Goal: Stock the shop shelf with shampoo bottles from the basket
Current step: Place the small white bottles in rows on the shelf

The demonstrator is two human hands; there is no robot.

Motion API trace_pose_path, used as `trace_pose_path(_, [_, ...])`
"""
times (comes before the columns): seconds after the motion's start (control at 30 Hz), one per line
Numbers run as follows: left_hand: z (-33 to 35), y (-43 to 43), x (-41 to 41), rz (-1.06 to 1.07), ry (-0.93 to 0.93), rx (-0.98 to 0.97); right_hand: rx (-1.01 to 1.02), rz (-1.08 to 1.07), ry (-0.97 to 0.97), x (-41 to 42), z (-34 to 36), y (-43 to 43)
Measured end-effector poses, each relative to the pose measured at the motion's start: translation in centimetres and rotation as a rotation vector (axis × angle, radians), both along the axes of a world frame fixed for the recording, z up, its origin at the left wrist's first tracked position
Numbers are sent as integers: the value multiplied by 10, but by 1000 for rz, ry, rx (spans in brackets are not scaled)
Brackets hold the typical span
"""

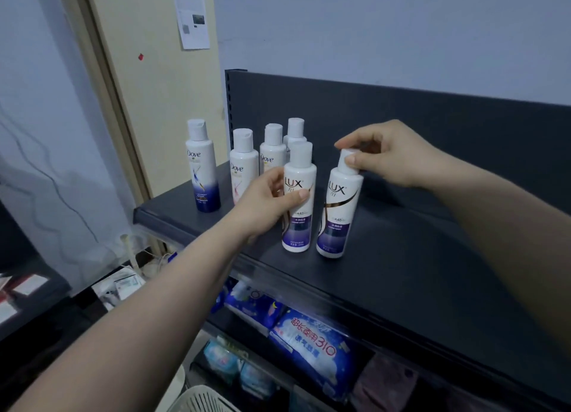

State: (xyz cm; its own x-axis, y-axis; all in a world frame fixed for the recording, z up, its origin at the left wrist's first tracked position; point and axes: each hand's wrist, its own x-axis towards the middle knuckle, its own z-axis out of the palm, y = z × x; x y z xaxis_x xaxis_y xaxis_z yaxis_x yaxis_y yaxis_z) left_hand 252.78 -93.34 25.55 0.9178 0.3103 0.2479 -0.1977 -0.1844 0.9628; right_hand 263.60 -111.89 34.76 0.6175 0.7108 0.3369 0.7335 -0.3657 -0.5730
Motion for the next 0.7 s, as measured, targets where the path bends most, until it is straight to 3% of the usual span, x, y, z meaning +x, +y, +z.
trace_pose_path(0.53, [-10, 3, -15, -92, 11, -1, 11, -53, -3, 23, -11, 29])
trace_pose_path(0.6, [-5, 12, -32, 12, -56, 30, 14, -67, -29, 20, -7, 28])
trace_pose_path(0.7, [-4, 45, -52, 458, -257, 55, 80, -75, -118, 4, 9, 31])
